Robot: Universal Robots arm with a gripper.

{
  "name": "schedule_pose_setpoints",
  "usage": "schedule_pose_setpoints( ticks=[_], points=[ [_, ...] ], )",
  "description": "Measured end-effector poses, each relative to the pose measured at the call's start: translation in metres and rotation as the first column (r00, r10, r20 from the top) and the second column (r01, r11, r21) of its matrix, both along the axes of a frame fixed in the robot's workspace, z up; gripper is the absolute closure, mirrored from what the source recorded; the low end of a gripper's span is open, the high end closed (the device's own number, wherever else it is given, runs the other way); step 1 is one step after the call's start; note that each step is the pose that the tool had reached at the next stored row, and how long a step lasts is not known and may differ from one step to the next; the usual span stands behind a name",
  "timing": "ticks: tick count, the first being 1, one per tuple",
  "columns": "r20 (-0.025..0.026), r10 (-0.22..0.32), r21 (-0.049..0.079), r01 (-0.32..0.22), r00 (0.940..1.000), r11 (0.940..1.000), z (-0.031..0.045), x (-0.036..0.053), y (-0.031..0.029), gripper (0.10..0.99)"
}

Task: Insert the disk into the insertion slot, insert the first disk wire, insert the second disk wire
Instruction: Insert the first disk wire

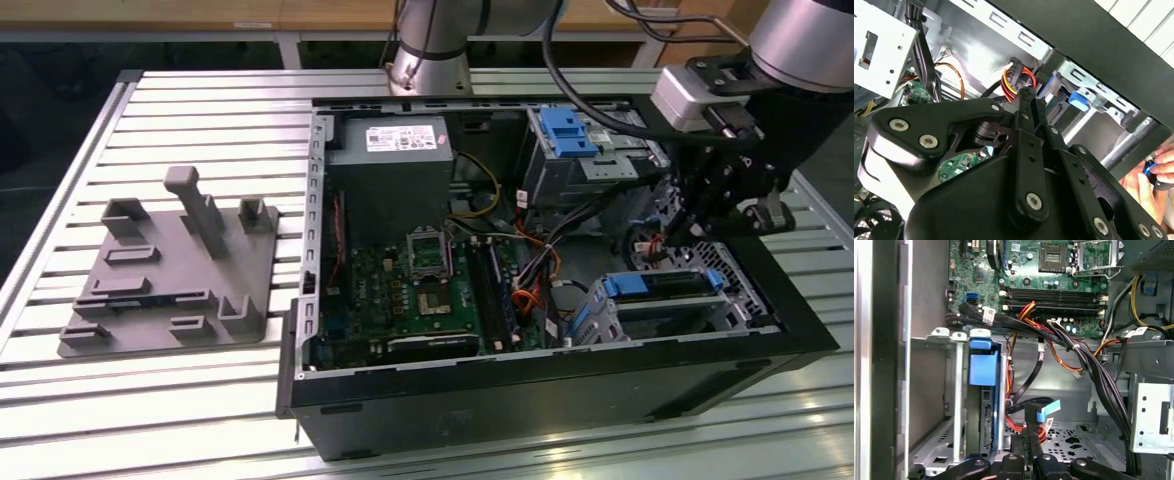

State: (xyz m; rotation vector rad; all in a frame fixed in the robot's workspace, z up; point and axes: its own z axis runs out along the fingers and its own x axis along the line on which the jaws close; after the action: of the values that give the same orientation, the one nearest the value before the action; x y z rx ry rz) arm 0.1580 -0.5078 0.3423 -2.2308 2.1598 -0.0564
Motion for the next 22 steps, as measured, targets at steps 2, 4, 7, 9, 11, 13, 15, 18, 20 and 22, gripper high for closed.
schedule_pose_setpoints(
  ticks=[2,4,7,9,11,13,15,18,20,22],
  points=[
    [0.0,0.0,0.002,0.0,1.0,1.0,0.0012,-0.0001,-0.003,0.922],
    [0.0,0.0,0.006,0.0,1.0,1.0,0.0013,-0.0003,-0.0064,0.922],
    [0.0,0.0,0.018,0.0,1.0,0.9998,0.0013,-0.0005,-0.0125,0.922],
    [-0.0001,0.0,0.027,0.0,1.0,0.9996,0.0013,-0.0005,-0.0169,0.922],
    [0.0,0.0,0.032,0.0,1.0,0.9995,0.0013,-0.0006,-0.0216,0.922],
    [0.0,0.0,0.034,0.0,1.0,0.9994,0.0012,-0.0007,-0.025,0.922],
    [-0.0019,0.0,0.033,0.0,1.0,0.9995,0.0012,-0.0008,-0.025,0.922],
    [-0.0091,0.0,0.02,0.0,1.0,0.9998,0.0013,-0.0008,-0.0245,0.922],
    [-0.0097,0.0,0.016,0.0,1.0,0.9999,0.0012,-0.0008,-0.0242,0.922],
    [-0.0098,0.0,0.014,0.0,1.0,0.9999,0.0012,-0.0007,-0.0242,0.922]
  ],
)
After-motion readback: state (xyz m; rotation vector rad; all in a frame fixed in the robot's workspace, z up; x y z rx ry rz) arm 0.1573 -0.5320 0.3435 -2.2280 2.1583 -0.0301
